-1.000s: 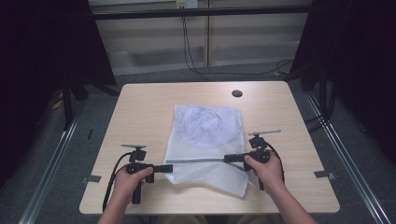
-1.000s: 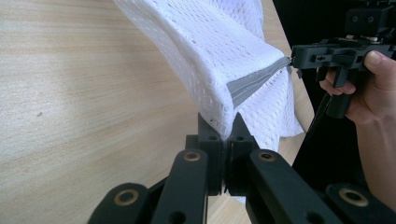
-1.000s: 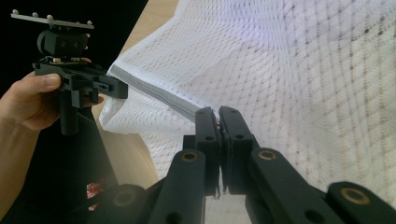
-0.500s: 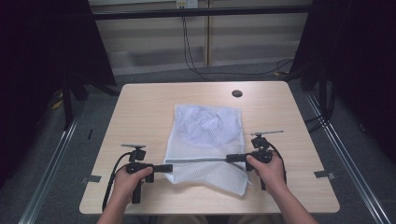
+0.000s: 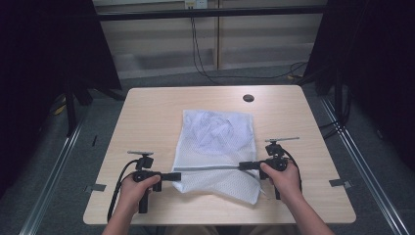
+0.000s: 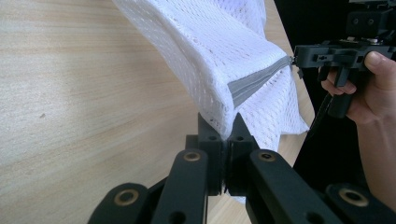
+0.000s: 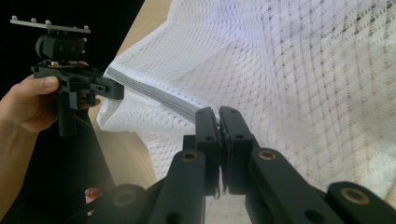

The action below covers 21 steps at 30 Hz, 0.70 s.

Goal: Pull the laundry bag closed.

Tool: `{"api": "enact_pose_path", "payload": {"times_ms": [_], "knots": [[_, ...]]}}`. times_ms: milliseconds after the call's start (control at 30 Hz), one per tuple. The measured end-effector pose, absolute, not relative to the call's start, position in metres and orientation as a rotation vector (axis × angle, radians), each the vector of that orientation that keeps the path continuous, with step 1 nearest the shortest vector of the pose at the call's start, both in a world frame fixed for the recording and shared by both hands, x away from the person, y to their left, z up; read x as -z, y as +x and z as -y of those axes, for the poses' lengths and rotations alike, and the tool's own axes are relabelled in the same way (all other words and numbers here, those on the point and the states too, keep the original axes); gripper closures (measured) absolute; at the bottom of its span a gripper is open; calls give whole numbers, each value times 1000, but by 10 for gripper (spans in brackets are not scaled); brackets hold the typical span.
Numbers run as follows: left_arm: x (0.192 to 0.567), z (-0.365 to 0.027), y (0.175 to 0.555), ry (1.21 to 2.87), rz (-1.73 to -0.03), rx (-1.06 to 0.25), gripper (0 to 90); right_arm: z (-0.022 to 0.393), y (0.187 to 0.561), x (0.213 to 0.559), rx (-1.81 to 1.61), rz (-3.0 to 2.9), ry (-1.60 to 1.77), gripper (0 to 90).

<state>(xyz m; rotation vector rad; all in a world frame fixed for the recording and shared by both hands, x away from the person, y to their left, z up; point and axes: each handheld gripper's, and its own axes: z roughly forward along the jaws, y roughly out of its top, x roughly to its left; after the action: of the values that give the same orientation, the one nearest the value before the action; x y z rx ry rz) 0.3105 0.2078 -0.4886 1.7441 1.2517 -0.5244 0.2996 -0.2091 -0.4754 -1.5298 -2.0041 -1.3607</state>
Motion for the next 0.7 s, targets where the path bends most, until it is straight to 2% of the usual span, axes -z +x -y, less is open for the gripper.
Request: {"api": "enact_pose_path", "payload": {"times_ms": [700], "knots": [[489,-209,312,1750,-1247,504,880,218,298,476,1373,1986,-1561,871]]}}
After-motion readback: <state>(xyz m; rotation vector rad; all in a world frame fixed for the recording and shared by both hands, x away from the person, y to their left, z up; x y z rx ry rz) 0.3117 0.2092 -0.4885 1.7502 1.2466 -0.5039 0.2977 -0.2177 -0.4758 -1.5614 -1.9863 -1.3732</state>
